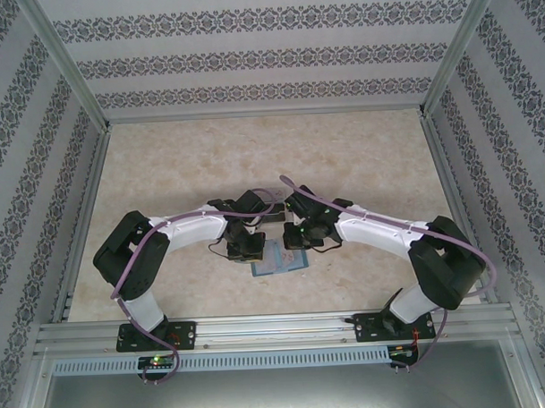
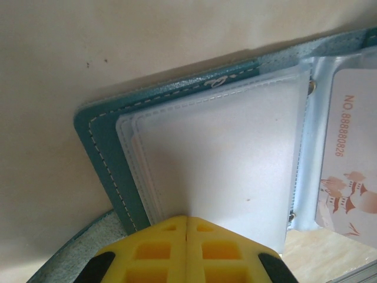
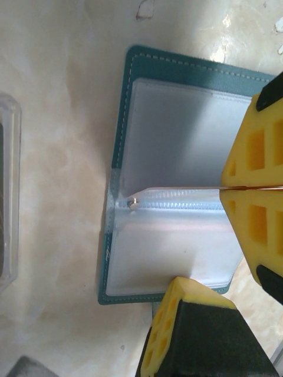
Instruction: Take the credit cards out of the card holder
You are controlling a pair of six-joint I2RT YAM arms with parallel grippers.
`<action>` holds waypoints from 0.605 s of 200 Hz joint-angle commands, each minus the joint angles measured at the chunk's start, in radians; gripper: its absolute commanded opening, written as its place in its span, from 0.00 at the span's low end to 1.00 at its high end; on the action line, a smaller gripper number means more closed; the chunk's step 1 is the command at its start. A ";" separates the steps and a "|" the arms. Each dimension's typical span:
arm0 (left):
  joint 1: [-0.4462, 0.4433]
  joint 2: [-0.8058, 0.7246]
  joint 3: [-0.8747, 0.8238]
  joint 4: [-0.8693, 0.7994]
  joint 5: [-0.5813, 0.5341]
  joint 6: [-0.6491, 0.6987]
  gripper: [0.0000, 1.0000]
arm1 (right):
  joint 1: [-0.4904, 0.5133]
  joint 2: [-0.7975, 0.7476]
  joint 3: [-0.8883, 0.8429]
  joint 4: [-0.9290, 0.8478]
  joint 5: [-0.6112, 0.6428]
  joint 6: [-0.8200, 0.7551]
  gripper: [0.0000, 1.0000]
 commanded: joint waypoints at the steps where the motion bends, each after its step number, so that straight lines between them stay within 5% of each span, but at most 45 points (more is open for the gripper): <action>1: 0.002 0.010 -0.012 -0.028 -0.036 0.020 0.00 | 0.025 0.030 0.041 -0.092 0.087 -0.002 0.09; 121: 0.002 0.012 -0.010 -0.022 -0.031 0.025 0.00 | 0.061 0.042 0.052 -0.057 0.029 0.100 0.21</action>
